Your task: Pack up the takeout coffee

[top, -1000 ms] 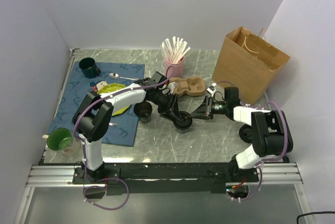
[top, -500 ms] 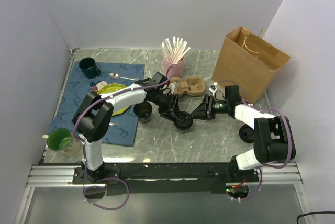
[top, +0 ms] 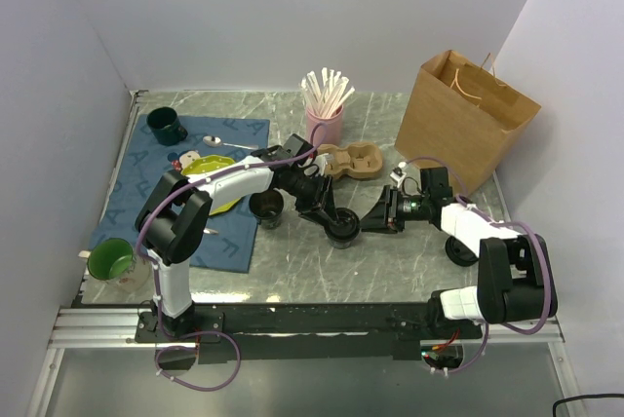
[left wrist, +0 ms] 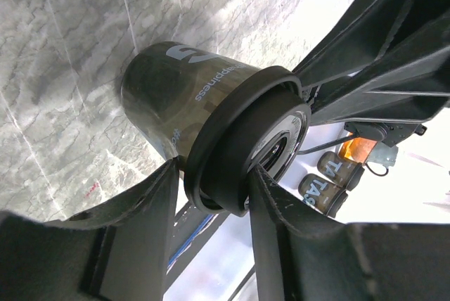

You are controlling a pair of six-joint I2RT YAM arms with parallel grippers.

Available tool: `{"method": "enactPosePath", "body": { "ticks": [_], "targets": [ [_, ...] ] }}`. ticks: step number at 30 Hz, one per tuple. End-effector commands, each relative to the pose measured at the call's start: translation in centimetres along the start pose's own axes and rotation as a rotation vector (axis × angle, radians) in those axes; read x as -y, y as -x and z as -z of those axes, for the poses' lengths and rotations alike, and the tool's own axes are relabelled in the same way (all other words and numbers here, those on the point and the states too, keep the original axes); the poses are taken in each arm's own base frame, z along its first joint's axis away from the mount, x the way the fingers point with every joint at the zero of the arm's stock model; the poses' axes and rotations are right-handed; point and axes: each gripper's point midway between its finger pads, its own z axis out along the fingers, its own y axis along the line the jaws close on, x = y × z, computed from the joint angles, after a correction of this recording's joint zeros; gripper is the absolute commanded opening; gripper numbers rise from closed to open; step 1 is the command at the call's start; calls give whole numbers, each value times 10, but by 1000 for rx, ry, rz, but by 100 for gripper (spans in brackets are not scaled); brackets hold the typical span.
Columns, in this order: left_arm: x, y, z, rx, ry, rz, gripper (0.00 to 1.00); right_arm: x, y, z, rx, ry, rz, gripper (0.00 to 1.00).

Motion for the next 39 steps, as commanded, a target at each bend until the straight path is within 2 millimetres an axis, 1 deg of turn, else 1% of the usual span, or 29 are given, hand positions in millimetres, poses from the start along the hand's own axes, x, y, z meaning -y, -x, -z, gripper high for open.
{"method": "enactPosePath", "body": {
  "ticks": [1, 3, 5, 7, 10, 11, 12, 13, 14, 15, 16, 17, 18, 19, 20, 21, 22, 23, 24, 25, 27, 30, 31, 33, 35, 39],
  "targets": [
    [-89, -31, -26, -72, 327, 45, 46, 6, -10, -4, -9, -9, 13, 38],
    [-89, -31, -27, -72, 329, 46, 46, 11, -9, -9, -6, -16, 3, 37],
    [-90, -33, -27, -76, 329, 48, 46, 17, -13, -12, -12, -22, -22, 36],
    [-90, -34, -28, -80, 323, 52, 46, 27, -16, -16, -10, -37, -45, 35],
    [-88, -34, -28, -78, 320, 52, 46, 38, -20, -18, 5, -68, -62, 25],
    [-91, -34, -28, -79, 328, 54, 46, 40, -21, -18, 10, -79, -70, 21],
    [-93, -35, -29, -82, 337, 56, 46, 42, -22, -17, 19, -90, -75, 20],
    [-94, -35, -30, -84, 341, 58, 46, 48, -29, -17, 20, -108, -95, 19],
    [-94, -35, -30, -83, 339, 57, 46, 52, -26, -17, 44, -126, -104, 19],
    [-94, -34, -30, -79, 335, 56, 46, 52, -28, -16, 52, -130, -107, 19],
    [-93, -34, -31, -80, 331, 52, 46, 51, -28, -15, 55, -128, -105, 20],
    [-92, -31, -31, -73, 328, 43, 46, 45, -31, -13, 42, -117, -109, 23],
    [-91, -29, -30, -67, 331, 26, 46, 35, -27, -9, 54, -103, -82, 25],
    [-88, -24, -29, -57, 327, -6, 46, 18, -14, -4, 73, -85, -38, 27],
    [-87, -22, -28, -54, 325, -24, 46, 8, -7, 0, 85, -78, 5, 31],
    [-86, -20, -28, -50, 326, -42, 46, -3, -8, 6, 78, -76, 10, 33],
    [-86, -17, -27, -48, 330, -70, 46, -21, 7, 12, 99, -58, 58, 35],
    [-86, -17, -27, -51, 327, -85, 46, -27, 10, 14, 95, -54, 87, 38],
    [-87, -18, -28, -61, 326, -95, 46, -30, 8, 16, 73, -58, 76, 39],
    [-88, -16, -28, -65, 327, -118, 46, -39, 17, 19, 84, -59, 108, 41],
    [-92, -16, -29, -74, 330, -143, 47, -39, 27, 23, 92, -90, 141, 46],
    [-91, -14, -29, -71, 324, -184, 47, -34, 38, 25, 90, -100, 148, 47],
    [-91, -14, -28, -70, 323, -192, 47, -38, 42, 25, 84, -86, 161, 47],
    [-90, -15, -30, -82, 308, -211, 48, -35, 44, 21, 57, -73, 152, 47],
    [-92, -15, -32, -89, 307, -217, 48, -38, 46, 18, 26, -44, 156, 47],
    [-95, -15, -35, -98, 304, -224, 48, -27, 47, 11, -7, -38, 128, 49]
  ]
}}
